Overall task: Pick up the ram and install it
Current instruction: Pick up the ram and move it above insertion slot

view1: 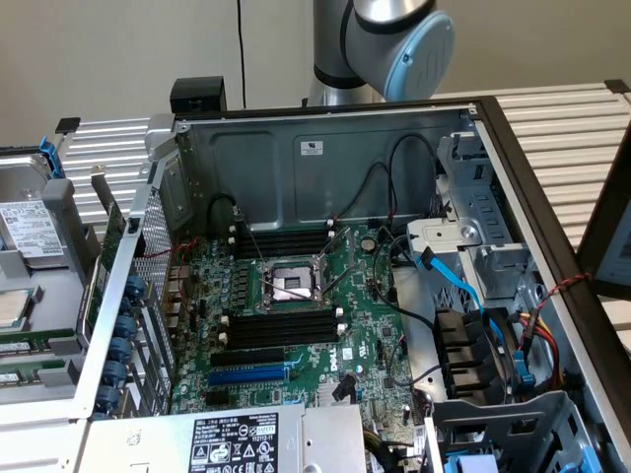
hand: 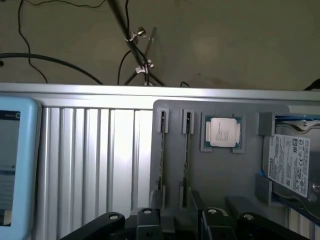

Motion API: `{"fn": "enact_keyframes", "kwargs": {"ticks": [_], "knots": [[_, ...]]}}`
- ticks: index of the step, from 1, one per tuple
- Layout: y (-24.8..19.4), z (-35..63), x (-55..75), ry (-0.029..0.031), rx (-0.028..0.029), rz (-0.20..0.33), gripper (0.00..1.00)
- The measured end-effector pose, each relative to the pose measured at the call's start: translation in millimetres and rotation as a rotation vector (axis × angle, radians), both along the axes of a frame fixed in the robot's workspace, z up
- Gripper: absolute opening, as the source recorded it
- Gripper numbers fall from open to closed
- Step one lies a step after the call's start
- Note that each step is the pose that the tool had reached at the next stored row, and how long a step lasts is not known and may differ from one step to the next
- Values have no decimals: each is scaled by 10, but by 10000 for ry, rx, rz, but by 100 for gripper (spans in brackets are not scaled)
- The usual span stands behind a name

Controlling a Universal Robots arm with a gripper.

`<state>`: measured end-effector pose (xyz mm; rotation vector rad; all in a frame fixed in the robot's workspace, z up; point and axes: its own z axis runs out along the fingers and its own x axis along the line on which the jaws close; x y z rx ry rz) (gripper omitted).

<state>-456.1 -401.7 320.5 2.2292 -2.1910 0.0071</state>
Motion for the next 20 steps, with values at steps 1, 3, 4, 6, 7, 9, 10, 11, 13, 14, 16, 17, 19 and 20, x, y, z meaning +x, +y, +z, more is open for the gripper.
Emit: {"fn": "enact_keyframes", "kwargs": {"ticks": [1, 3, 4, 6, 7, 9, 10, 11, 13, 14, 16, 17, 19, 20], "knots": [[-8, -19, 5, 1, -1, 0, 36], [-14, -55, 9, 1, -1, 0, 36], [-14, -72, 9, 1, 0, 0, 36], [-14, -111, 9, -2, 1, -1, 36], [-17, -127, 13, 9, 1, 14, 36], [-20, -141, 22, 160, -1, 73, 36], [-21, -149, 28, 259, 0, 104, 36], [-21, -165, 43, 300, -1, 143, 36], [-21, -201, 64, 297, 1, 168, 36], [-21, -216, 66, 288, 1, 168, 36], [-21, -247, 67, 261, -1, 168, 36], [-21, -260, 68, 242, -4, 169, 36], [-21, -283, 67, 183, -18, 169, 36], [-21, -292, 67, 150, -32, 169, 36]]}}
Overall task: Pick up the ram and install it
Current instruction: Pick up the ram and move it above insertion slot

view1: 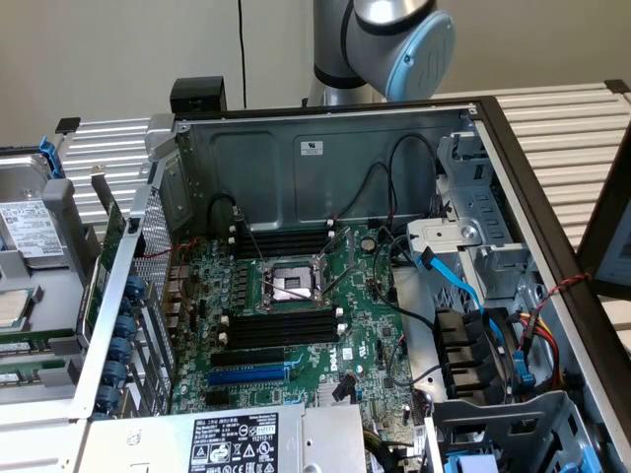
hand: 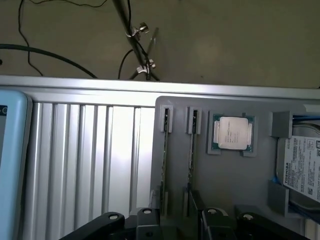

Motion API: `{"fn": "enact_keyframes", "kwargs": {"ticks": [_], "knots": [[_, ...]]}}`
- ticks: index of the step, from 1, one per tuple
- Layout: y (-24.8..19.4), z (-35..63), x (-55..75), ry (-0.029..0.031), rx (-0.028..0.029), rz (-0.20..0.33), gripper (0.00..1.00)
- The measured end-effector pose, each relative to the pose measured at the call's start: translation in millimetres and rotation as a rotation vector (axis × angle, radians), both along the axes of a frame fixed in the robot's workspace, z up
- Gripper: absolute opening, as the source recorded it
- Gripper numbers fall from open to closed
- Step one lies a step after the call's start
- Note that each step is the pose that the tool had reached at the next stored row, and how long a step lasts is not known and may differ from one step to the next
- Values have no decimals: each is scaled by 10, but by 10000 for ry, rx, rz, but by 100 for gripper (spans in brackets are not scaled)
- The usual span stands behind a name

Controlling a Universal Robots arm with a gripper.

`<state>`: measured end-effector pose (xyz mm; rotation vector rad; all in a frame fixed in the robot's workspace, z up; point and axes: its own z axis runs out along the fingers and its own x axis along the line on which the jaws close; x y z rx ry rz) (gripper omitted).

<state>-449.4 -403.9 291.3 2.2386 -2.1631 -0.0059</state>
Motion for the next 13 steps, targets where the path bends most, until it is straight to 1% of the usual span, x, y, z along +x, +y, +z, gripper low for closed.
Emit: {"fn": "enact_keyframes", "kwargs": {"ticks": [1, 2, 3, 5, 6, 7, 9, 12, 13], "knots": [[0, -8, 0, -33, -20, 0, 36], [0, -12, 0, -65, -57, -1, 36], [1, -17, 0, -97, -102, 0, 36], [0, -24, 0, -142, -213, 0, 36], [0, -31, 0, -166, -256, 0, 36], [0, -40, 0, -201, -277, 0, 36], [0, -60, -1, -276, -291, -1, 36], [0, -86, 0, -445, -316, -3, 36], [0, -98, 0, -485, -320, -3, 36]]}}
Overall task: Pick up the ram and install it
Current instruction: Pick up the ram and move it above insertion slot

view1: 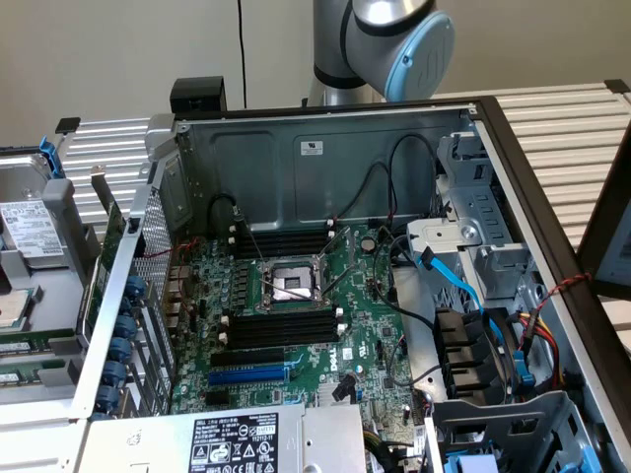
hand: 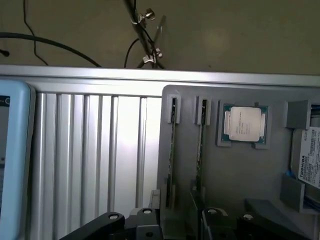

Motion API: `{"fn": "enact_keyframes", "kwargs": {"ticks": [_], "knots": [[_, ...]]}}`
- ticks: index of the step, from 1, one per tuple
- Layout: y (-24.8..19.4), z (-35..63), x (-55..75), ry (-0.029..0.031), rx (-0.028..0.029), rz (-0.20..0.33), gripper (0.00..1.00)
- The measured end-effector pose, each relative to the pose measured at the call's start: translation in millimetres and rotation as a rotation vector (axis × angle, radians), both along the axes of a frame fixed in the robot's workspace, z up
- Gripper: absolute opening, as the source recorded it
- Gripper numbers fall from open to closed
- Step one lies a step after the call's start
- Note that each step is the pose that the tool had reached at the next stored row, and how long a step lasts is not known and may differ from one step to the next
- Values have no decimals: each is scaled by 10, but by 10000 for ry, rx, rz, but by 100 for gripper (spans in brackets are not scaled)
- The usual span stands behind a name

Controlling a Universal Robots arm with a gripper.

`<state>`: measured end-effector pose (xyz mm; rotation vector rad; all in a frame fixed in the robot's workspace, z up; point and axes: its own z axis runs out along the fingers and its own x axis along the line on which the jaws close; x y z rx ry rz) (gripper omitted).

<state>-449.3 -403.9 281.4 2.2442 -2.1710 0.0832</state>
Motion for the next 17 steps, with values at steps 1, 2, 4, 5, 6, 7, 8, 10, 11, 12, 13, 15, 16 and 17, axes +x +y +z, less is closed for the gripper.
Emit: {"fn": "enact_keyframes", "kwargs": {"ticks": [1, 2, 4, 5, 6, 7, 8, 10, 11, 12, 13, 15, 16, 17], "knots": [[-1, -17, -2, -17, -2, 1, 36], [0, -34, -6, -21, -1, 1, 36], [0, -72, -18, -22, -3, 0, 36], [0, -90, -23, -22, -3, 0, 36], [0, -107, -27, -22, -3, 0, 36], [-1, -125, -30, -22, -3, 0, 36], [-1, -144, -32, -23, -2, 1, 36], [0, -180, -38, -24, -3, 0, 36], [0, -199, -40, -23, -3, 0, 36], [0, -217, -42, -23, -2, 0, 36], [0, -235, -43, -23, -3, 0, 36], [0, -271, -44, -23, -3, 0, 36], [0, -290, -44, -24, 1, 0, 36], [0, -308, -45, -24, 7, -1, 36]]}}
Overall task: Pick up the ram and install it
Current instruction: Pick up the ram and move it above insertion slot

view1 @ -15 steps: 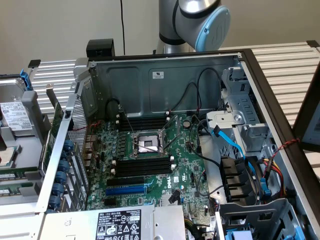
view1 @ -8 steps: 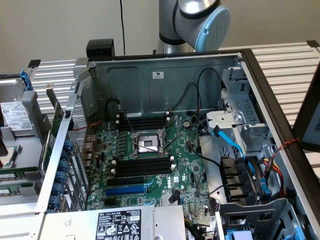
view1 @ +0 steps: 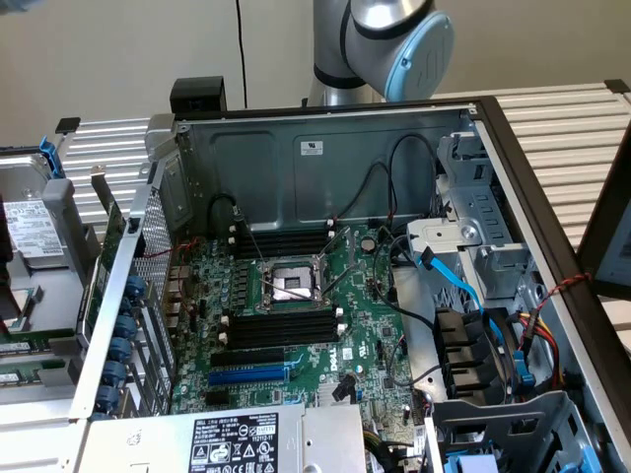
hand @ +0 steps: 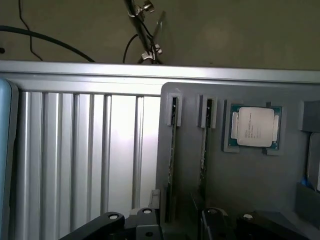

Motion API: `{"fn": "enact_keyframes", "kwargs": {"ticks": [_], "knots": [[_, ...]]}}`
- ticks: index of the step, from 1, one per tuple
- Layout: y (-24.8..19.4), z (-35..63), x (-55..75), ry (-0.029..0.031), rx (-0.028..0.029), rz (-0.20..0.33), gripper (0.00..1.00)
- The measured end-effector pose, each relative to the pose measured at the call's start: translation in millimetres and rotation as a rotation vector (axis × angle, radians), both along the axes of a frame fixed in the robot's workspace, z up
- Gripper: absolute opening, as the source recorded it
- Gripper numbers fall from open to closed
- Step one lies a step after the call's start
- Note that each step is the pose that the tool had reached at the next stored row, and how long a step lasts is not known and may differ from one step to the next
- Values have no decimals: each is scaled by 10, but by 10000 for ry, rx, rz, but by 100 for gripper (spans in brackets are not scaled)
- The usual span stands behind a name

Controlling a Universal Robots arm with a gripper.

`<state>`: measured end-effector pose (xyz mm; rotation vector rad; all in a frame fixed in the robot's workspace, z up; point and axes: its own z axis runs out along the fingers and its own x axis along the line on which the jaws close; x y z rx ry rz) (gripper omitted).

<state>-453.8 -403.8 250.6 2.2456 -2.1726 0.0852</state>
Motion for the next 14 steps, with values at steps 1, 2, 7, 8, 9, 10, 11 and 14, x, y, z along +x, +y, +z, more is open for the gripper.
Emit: {"fn": "enact_keyframes", "kwargs": {"ticks": [1, 2, 7, 8, 9, 10, 11, 14], "knots": [[-1, -19, 0, 0, 14, -1, 36], [-5, -36, 0, 1, 35, 0, 36], [-108, -116, 1, 0, 209, -19, 36], [-121, -125, 1, 2, 277, -25, 36], [-129, -131, 0, 2, 366, -34, 36], [-136, -138, 0, 1, 456, -46, 36], [-140, -146, 0, 1, 554, -58, 36], [-144, -188, 2, -1, 678, -99, 36]]}}
